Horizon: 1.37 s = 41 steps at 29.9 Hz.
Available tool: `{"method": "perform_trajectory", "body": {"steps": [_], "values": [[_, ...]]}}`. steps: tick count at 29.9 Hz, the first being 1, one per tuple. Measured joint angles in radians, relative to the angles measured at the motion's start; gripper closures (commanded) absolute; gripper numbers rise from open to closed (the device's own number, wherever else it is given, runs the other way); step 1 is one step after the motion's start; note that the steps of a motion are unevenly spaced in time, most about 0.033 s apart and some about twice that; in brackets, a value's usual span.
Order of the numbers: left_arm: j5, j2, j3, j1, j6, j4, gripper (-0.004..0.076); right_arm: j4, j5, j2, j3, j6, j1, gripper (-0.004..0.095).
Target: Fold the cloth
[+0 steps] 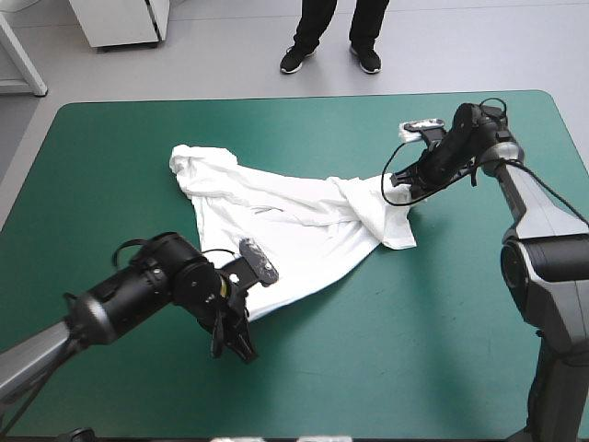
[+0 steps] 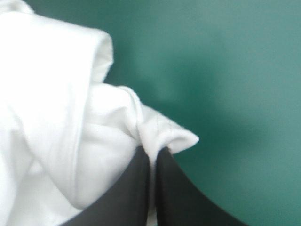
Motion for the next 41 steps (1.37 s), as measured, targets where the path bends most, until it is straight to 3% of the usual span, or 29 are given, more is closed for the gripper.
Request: {"method": "perform_trajectory", "body": {"steps": [2, 10, 18, 25, 32, 41], "values": [[0.057, -0.062, -0.075, 0.001, -0.042, 0.064, 0.0733, 0.002, 0.012, -0.067, 0.0, 0.0, 0.001, 0.0921], [0.11, -0.2, -0.422, 0.001, -0.155, 0.248, 0.0733, 0.02, 0.031, -0.409, -0.03, 0.03, -0.043, 0.0921], [0.11, -0.19, -0.86, 0.001, -0.127, 0.522, 0.0733, 0.043, -0.082, -0.692, -0.141, 0.056, -0.127, 0.0921], [0.11, -0.15, -1.196, 0.001, -0.065, 0.618, 0.0733, 0.119, -0.11, -0.785, -0.268, 0.056, -0.127, 0.0921], [0.111, -0.158, -1.246, 0.001, -0.044, 0.586, 0.0733, 0.153, -0.114, -0.856, -0.299, 0.045, -0.127, 0.0921], [0.112, -0.162, -1.227, 0.001, -0.038, 0.474, 0.0733, 0.152, -0.023, -0.984, -0.302, 0.044, -0.127, 0.0921]]}}
